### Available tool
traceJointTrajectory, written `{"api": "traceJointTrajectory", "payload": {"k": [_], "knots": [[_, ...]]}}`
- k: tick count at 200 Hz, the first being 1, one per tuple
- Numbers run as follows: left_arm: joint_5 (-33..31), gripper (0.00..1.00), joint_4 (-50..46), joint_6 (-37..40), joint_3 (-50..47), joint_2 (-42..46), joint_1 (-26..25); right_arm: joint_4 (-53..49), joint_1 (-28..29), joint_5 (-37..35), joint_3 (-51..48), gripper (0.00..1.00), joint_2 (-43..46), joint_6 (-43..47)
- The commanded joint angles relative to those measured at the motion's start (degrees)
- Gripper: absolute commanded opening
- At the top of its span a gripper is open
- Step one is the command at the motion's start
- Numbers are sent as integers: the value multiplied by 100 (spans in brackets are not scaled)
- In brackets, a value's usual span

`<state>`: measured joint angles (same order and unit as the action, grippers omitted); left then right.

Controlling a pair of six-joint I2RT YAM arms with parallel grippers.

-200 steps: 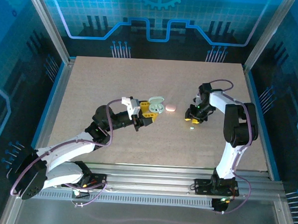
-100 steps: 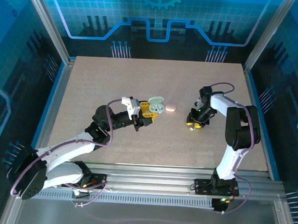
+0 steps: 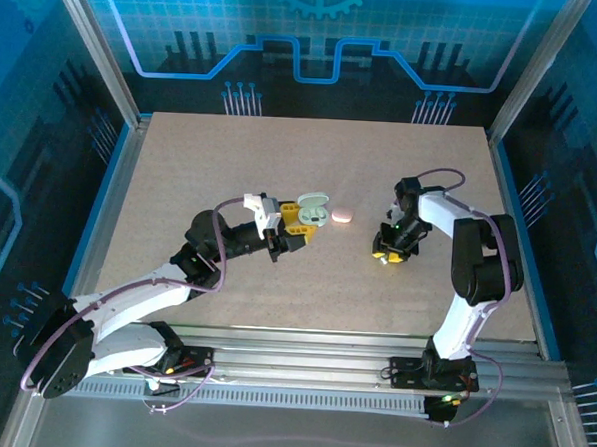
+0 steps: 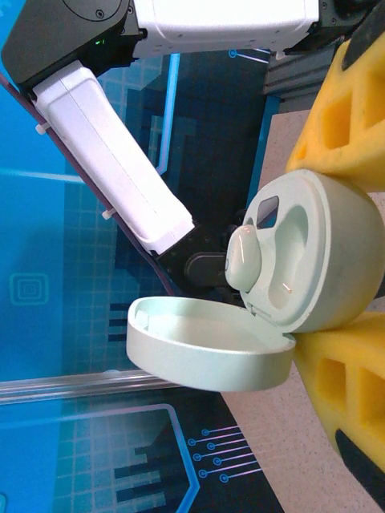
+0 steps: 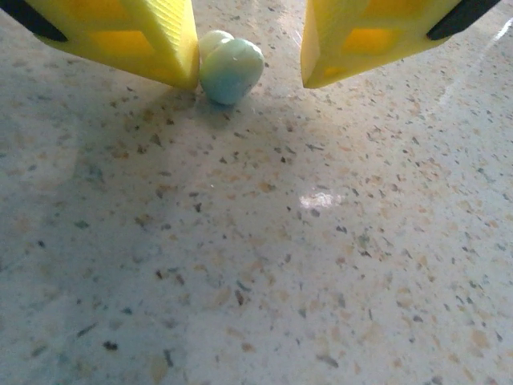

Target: Insert wireless bluetooth earbuds into charging case

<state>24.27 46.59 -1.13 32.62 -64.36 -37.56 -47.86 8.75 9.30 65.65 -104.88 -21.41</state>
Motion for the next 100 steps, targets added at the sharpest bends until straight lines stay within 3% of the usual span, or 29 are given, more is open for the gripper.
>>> {"api": "traceJointTrajectory", "payload": {"k": [1,100], "knots": [[-47,33,98,104,-50,132,-32,-314,126,-511,223,40,116,-18],[-54,33,83,112,-28,100,-27,-348,240,-548,482,36,-256,-127]]}}
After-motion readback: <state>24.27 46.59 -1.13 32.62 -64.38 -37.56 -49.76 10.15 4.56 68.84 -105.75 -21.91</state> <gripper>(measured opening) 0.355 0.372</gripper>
